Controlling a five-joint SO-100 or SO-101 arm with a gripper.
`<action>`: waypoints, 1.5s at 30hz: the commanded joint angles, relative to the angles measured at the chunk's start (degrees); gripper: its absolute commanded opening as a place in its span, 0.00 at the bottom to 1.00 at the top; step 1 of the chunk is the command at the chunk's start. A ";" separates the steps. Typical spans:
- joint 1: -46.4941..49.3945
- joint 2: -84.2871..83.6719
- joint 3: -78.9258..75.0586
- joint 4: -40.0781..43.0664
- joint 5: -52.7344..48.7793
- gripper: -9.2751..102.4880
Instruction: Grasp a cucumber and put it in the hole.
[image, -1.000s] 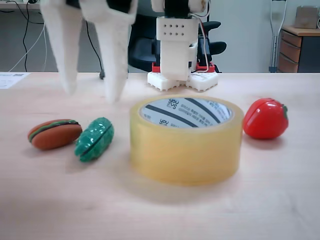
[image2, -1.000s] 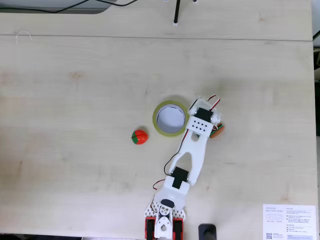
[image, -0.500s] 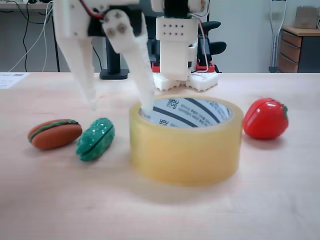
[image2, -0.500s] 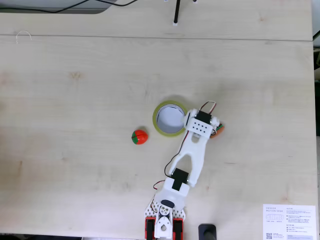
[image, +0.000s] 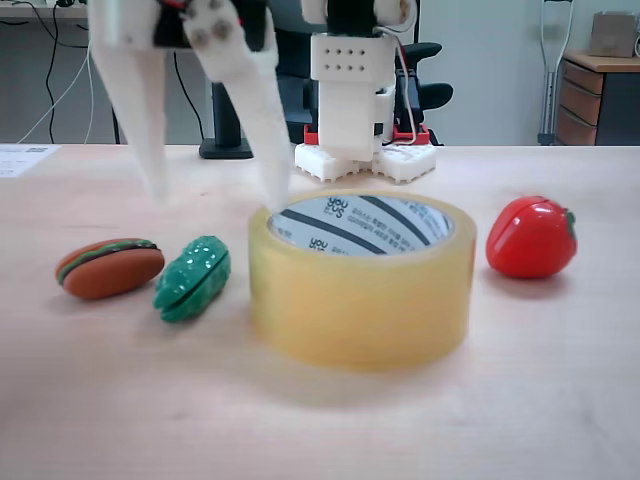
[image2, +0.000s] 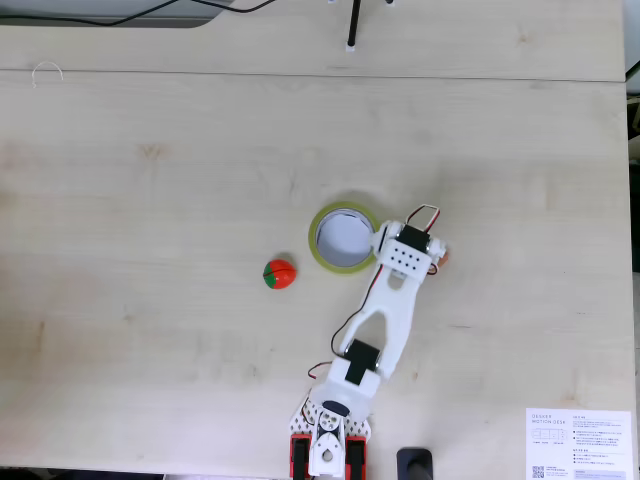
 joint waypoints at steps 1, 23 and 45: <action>0.53 8.70 -4.48 -0.70 -0.09 0.34; 0.35 2.99 -4.75 0.79 -0.18 0.25; 0.44 -6.50 -2.99 -2.81 -1.58 0.25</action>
